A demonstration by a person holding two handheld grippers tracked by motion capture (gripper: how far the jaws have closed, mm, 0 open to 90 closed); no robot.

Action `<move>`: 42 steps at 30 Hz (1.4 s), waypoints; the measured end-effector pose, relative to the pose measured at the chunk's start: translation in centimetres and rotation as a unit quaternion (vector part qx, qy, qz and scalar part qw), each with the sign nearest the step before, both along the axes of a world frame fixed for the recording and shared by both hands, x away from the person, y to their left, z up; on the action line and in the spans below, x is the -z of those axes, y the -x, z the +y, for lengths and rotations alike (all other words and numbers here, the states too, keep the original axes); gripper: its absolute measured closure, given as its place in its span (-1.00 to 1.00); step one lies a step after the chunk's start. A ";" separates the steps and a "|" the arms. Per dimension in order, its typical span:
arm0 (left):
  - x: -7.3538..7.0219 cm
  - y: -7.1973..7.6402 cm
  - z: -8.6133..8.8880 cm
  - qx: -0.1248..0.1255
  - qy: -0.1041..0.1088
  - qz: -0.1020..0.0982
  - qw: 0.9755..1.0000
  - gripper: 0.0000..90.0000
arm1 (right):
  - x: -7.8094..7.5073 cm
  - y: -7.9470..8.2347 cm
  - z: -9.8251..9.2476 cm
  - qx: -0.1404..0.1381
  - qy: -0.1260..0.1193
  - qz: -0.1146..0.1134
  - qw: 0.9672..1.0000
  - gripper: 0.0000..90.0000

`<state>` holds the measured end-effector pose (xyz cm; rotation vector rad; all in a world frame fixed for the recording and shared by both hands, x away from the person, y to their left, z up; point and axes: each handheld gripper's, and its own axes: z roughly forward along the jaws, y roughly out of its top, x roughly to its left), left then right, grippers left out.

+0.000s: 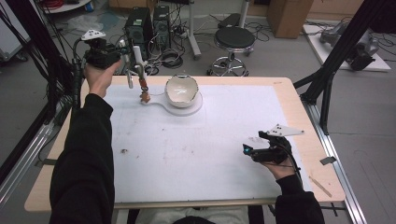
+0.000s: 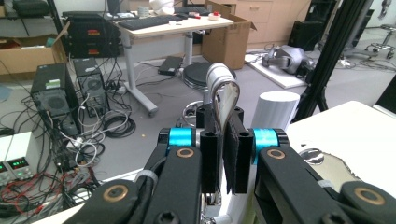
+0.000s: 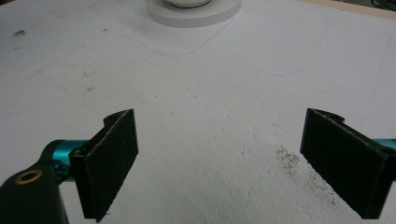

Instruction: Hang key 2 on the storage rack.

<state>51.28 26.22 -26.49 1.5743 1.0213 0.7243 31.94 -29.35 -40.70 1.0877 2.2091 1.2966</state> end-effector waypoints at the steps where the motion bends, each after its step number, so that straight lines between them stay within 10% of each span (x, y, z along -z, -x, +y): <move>1: -0.1 0.0 0.1 -0.002 0.001 -0.003 1.000 0.90 | 0.0 0.0 0.0 0.001 0.000 0.000 1.000 -0.77; 26: 0.9 -1.1 0.4 0.020 0.034 0.004 0.999 0.84 | 0.1 -0.1 -0.1 0.016 -0.001 -0.001 1.000 -0.77; 34: 1.2 -1.0 0.2 0.014 0.040 0.054 0.998 0.00 | 0.0 -0.1 -0.3 0.018 -0.010 0.001 1.000 -0.77; 42: 0.7 0.4 1.0 0.007 0.044 0.056 0.997 -0.76 | -0.1 -0.3 -0.7 0.036 -0.027 0.005 0.999 -0.95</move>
